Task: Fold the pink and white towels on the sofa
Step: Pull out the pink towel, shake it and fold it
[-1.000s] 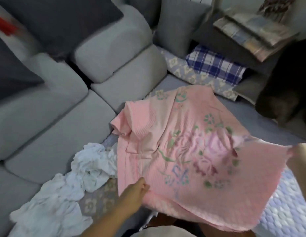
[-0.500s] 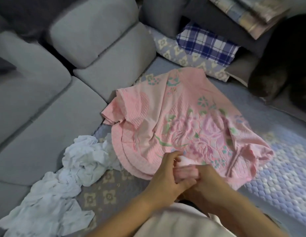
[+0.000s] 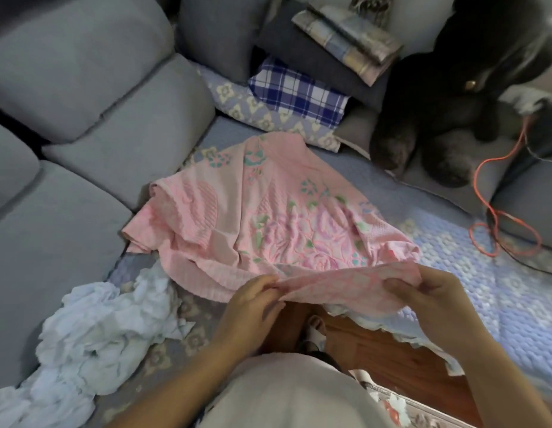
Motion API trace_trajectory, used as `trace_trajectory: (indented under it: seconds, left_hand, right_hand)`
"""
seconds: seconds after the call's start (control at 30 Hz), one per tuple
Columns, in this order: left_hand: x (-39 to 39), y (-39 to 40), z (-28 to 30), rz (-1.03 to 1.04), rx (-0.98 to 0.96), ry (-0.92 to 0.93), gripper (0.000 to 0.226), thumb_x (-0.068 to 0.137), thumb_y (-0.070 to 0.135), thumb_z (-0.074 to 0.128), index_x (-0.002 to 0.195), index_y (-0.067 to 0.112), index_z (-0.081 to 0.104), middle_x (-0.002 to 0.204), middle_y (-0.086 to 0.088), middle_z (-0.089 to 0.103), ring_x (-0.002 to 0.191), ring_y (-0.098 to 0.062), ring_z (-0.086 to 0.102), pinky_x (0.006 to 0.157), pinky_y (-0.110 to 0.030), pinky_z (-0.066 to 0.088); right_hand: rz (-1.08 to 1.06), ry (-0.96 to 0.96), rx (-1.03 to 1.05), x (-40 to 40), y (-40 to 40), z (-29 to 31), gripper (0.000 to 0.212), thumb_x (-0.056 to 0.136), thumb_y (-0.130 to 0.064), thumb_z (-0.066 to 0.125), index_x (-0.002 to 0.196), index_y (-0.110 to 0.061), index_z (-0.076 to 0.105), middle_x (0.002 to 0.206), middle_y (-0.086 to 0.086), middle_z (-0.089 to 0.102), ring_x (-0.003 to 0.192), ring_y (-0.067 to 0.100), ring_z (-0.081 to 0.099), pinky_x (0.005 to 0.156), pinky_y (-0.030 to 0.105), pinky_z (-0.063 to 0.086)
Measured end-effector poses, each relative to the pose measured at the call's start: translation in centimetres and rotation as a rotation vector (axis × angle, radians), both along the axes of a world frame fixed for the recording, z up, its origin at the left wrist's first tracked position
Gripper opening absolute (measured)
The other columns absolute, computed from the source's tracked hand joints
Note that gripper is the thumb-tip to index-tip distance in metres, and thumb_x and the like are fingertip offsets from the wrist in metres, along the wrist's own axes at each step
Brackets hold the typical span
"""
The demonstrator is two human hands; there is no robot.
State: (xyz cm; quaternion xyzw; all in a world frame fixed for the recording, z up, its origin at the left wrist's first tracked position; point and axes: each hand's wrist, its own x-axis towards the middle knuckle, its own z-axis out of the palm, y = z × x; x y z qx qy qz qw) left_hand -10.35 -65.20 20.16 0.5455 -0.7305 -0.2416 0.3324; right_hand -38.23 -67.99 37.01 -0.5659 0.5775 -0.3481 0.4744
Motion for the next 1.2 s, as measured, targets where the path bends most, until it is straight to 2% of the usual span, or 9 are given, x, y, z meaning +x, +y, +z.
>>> trace_trajectory:
  seconds: [0.1, 0.27, 0.4, 0.5, 0.63, 0.77, 0.93, 1.03, 1.2]
  left_hand:
    - [-0.4, 0.2, 0.2, 0.034, -0.076, 0.002, 0.025, 0.095, 0.028, 0.062, 0.113, 0.015, 0.074, 0.136, -0.004, 0.06, 0.126, -0.018, 0.055, 0.109, -0.029, 0.042]
    - [0.4, -1.7, -0.9, -0.038, 0.076, -0.024, 0.037, 0.094, 0.035, 0.054, 0.124, 0.023, 0.071, 0.155, -0.007, 0.04, 0.145, -0.02, 0.034, 0.118, -0.034, 0.028]
    - [2.0, -4.6, -2.5, -0.148, 0.194, -0.162, 0.033, 0.089, 0.028, 0.064, 0.118, 0.018, 0.073, 0.143, -0.009, 0.054, 0.134, -0.031, 0.045, 0.112, -0.044, 0.039]
    - [3.8, -5.3, -4.1, -0.15, 0.332, -0.289, 0.043, 0.088, 0.034, 0.064, 0.13, 0.028, 0.065, 0.133, 0.005, 0.059, 0.123, -0.022, 0.053, 0.102, -0.035, 0.044]
    - [5.7, -6.1, -5.8, -0.176, 0.384, -0.522, 0.054, 0.091, 0.049, 0.057, 0.142, 0.03, 0.053, 0.159, 0.006, 0.032, 0.146, -0.021, 0.028, 0.118, -0.038, 0.026]
    - [6.0, -8.0, -4.9, -0.199, 0.324, -0.589, 0.055, 0.099, 0.044, 0.049, 0.151, 0.028, 0.04, 0.166, 0.005, 0.017, 0.152, -0.02, 0.013, 0.122, -0.041, 0.016]
    - [6.3, -9.1, -1.3, -0.083, 0.157, -0.399, 0.026, 0.093, 0.024, 0.062, 0.118, 0.022, 0.069, 0.116, 0.0, 0.065, 0.112, -0.026, 0.06, 0.09, -0.033, 0.043]
    - [7.6, -8.0, 0.1, -0.006, 0.126, -0.304, 0.003, 0.087, 0.016, 0.073, 0.088, 0.014, 0.074, 0.088, -0.002, 0.063, 0.085, -0.028, 0.063, 0.067, -0.03, 0.039]
    - [9.3, -6.6, 1.8, 0.051, 0.205, -0.186, 0.004, 0.086, 0.015, 0.077, 0.082, 0.017, 0.078, 0.076, 0.006, 0.06, 0.069, -0.015, 0.059, 0.062, -0.024, 0.044]
  right_hand:
    - [-0.008, 0.054, -0.065, 0.0, -0.5, 1.2, 0.013, 0.075, -0.026, 0.072, 0.087, -0.027, 0.078, 0.081, 0.003, 0.074, 0.076, 0.014, 0.071, 0.069, 0.021, 0.055]
    - [0.2, 0.088, -0.129, -0.3, -0.5, 2.1, 0.024, 0.081, -0.01, 0.072, 0.089, -0.032, 0.079, 0.082, -0.001, 0.069, 0.081, 0.022, 0.066, 0.072, 0.033, 0.051]
    - [0.217, -0.014, -0.123, -0.5, -1.2, 2.9, 0.019, 0.08, -0.01, 0.07, 0.089, -0.023, 0.08, 0.079, 0.006, 0.067, 0.077, 0.023, 0.064, 0.07, 0.032, 0.05]
    - [0.152, -0.158, -0.201, -0.4, -2.2, 4.1, 0.019, 0.08, -0.006, 0.067, 0.087, -0.019, 0.08, 0.077, 0.004, 0.066, 0.074, 0.017, 0.06, 0.068, 0.024, 0.047]
    - [0.015, -0.539, -0.25, -0.8, -3.1, 6.2, 0.021, 0.084, -0.008, 0.06, 0.085, -0.019, 0.078, 0.082, -0.003, 0.067, 0.077, 0.011, 0.061, 0.073, 0.022, 0.051]
    - [-0.017, -0.561, -0.299, -1.6, -3.7, 8.3, 0.015, 0.086, -0.015, 0.062, 0.086, -0.022, 0.075, 0.087, -0.004, 0.063, 0.082, 0.012, 0.057, 0.079, 0.025, 0.049]
    - [-0.253, -0.46, -0.336, -3.1, -5.5, 9.2, 0.014, 0.095, -0.018, 0.065, 0.093, -0.024, 0.077, 0.089, -0.003, 0.073, 0.088, 0.015, 0.066, 0.087, 0.036, 0.054]
    - [-0.458, -0.37, -0.343, -4.0, -7.5, 8.7, 0.017, 0.096, -0.016, 0.064, 0.089, -0.022, 0.078, 0.083, 0.0, 0.072, 0.084, 0.02, 0.065, 0.087, 0.046, 0.054]
    - [-0.622, -0.324, -0.316, -4.0, -9.8, 7.3, 0.017, 0.095, -0.02, 0.067, 0.083, -0.021, 0.078, 0.087, 0.006, 0.067, 0.089, 0.025, 0.062, 0.097, 0.057, 0.051]
